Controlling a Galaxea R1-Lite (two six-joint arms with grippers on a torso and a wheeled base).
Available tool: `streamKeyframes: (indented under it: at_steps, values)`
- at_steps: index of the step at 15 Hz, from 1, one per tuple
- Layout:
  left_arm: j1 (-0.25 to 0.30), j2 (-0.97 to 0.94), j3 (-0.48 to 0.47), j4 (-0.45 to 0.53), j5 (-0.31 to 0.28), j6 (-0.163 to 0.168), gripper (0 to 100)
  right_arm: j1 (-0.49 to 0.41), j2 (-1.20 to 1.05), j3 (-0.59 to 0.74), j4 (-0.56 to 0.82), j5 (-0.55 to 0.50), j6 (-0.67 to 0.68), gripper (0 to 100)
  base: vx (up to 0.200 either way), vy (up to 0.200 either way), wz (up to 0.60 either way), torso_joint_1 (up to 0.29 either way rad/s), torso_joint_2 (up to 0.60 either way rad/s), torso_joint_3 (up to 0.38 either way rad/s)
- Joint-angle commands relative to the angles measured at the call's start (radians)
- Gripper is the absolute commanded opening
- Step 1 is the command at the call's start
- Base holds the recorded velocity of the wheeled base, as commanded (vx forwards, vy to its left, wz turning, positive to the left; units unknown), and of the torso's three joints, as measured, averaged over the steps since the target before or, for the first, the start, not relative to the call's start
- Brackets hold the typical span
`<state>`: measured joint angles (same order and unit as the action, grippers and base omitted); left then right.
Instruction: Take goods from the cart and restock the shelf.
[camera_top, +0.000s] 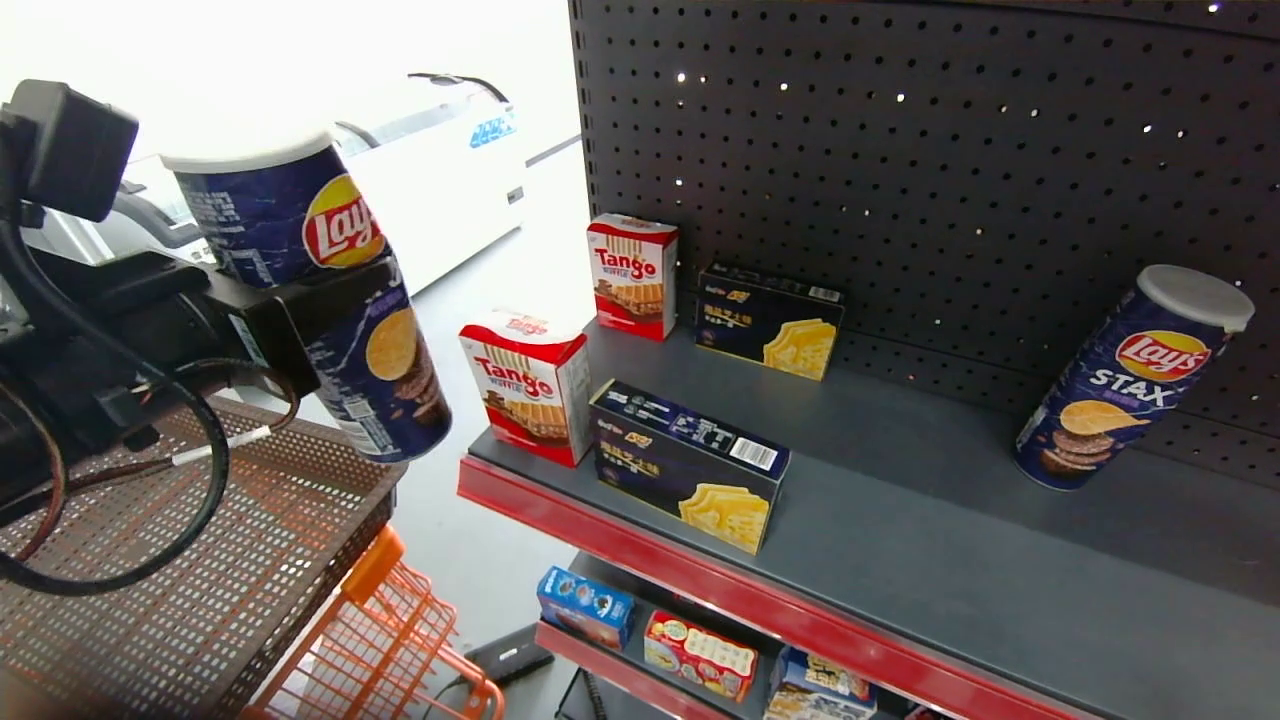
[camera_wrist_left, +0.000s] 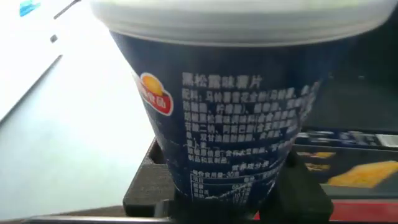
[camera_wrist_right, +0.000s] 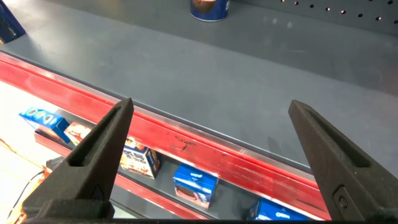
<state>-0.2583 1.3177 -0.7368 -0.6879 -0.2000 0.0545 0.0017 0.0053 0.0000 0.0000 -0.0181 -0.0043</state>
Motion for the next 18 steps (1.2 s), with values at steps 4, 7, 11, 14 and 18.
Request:
streamKeyframes:
  at_steps: [4, 7, 11, 14, 18]
  values:
    - [-0.137, -0.015, -0.019, 0.005, -0.007, -0.004, 0, 0.0, 0.001, 0.0, 0.0, 0.0, 0.0, 100, 0.0, 0.0, 0.0, 0.0, 0.0, 0.0]
    - [-0.173, -0.014, -0.035, 0.051, -0.009, -0.005, 0, 0.0, 0.001, 0.0, 0.0, 0.0, 0.0, 100, 0.0, 0.0, 0.0, 0.0, 0.0, 0.0]
    - [-0.231, -0.023, -0.096, 0.151, -0.007, -0.002, 0, 0.0, 0.001, 0.0, 0.0, 0.0, 0.0, 100, 0.0, 0.0, 0.0, 0.0, 0.0, 0.0]
    - [-0.269, -0.026, -0.104, 0.146, -0.007, 0.001, 0, 0.0, 0.001, 0.0, 0.0, 0.0, 0.0, 100, 0.0, 0.0, 0.0, 0.0, 0.0, 0.0]
    - [-0.289, 0.012, -0.164, 0.205, -0.072, 0.002, 0, 0.0, 0.001, 0.0, 0.0, 0.0, 0.0, 100, 0.0, 0.0, 0.0, 0.0, 0.0, 0.0]
